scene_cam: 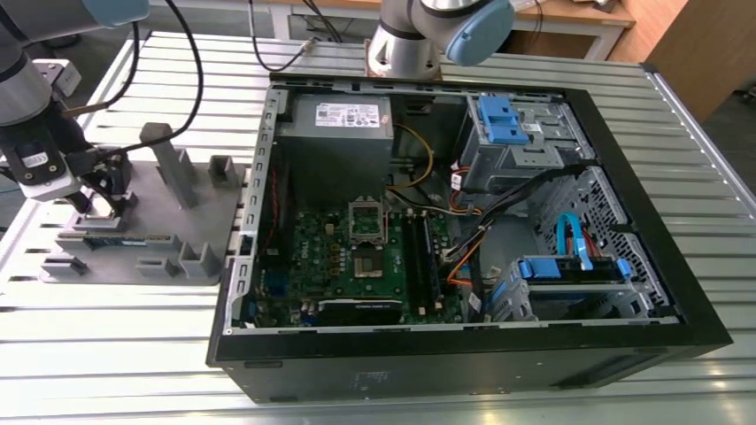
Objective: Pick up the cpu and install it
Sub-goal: 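Pick up the cpu and move it towards the insertion slot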
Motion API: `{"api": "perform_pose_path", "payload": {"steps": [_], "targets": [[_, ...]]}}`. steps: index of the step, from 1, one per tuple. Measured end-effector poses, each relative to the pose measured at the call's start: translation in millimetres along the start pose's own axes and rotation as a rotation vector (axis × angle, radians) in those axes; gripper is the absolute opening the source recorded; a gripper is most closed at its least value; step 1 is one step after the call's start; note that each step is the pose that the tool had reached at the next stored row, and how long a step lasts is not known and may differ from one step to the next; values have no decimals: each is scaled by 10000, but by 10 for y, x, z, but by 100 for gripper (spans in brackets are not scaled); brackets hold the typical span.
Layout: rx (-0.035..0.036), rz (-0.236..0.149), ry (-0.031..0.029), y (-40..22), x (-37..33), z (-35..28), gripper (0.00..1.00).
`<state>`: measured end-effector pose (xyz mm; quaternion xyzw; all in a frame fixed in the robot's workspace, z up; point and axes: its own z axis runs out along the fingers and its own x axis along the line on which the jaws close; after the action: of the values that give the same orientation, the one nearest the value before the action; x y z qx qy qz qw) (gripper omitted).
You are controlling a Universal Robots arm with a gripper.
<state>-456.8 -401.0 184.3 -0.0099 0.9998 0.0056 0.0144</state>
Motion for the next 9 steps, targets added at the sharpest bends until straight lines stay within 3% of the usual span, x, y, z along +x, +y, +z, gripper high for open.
{"api": "perform_pose_path", "payload": {"steps": [9], "targets": [[1,0,1,0,1,23,53]]}}
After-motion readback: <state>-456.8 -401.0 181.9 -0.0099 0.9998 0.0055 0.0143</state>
